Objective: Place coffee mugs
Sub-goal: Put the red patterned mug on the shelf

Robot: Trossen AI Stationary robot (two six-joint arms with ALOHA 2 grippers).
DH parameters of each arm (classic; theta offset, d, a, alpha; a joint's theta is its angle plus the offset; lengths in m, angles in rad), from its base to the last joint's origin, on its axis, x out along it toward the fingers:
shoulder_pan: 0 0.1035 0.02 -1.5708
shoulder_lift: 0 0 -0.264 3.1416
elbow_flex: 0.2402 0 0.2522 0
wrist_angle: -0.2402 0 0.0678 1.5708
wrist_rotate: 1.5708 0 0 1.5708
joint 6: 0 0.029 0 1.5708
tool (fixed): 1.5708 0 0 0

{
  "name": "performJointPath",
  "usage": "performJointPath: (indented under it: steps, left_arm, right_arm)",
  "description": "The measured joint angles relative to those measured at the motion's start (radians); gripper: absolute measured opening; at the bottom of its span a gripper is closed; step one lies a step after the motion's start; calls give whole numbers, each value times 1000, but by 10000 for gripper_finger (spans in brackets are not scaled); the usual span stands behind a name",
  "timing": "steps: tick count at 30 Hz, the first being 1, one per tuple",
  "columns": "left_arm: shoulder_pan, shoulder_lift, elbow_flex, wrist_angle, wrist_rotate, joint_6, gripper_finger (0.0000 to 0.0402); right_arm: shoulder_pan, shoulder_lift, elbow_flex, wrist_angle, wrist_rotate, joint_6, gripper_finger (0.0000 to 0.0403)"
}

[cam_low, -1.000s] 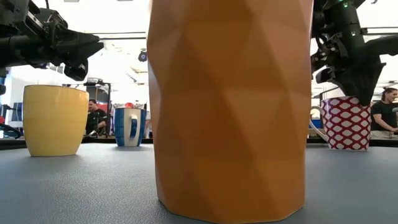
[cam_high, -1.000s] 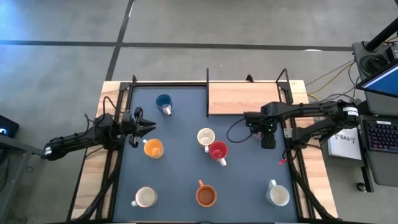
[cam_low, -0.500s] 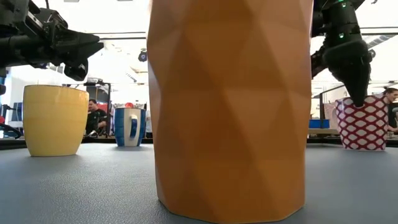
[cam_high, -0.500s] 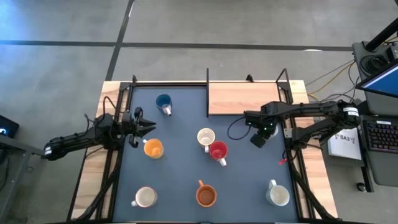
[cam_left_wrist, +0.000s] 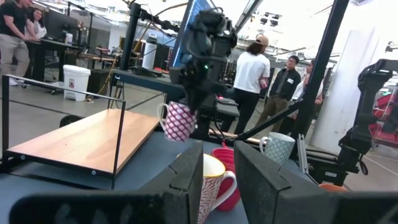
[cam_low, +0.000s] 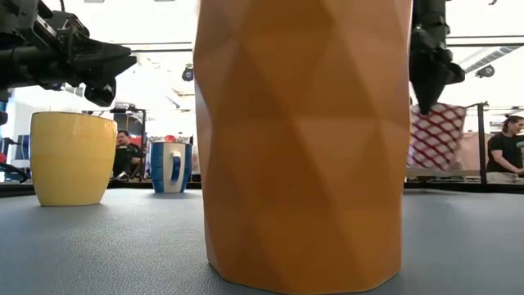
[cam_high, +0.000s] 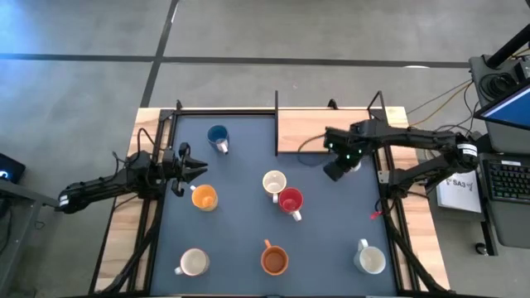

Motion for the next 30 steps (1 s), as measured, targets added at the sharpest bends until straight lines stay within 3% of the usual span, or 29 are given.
performJointPath:
  steps: [16,30]
  left_arm:
    - [0,0,0,0,0,0,73]
    - [0,0,0,0,0,0,73]
  right_arm:
    - [-419,0,68,-1,56,-122,13]
    - [-571,59,51,9,87,-234,13]
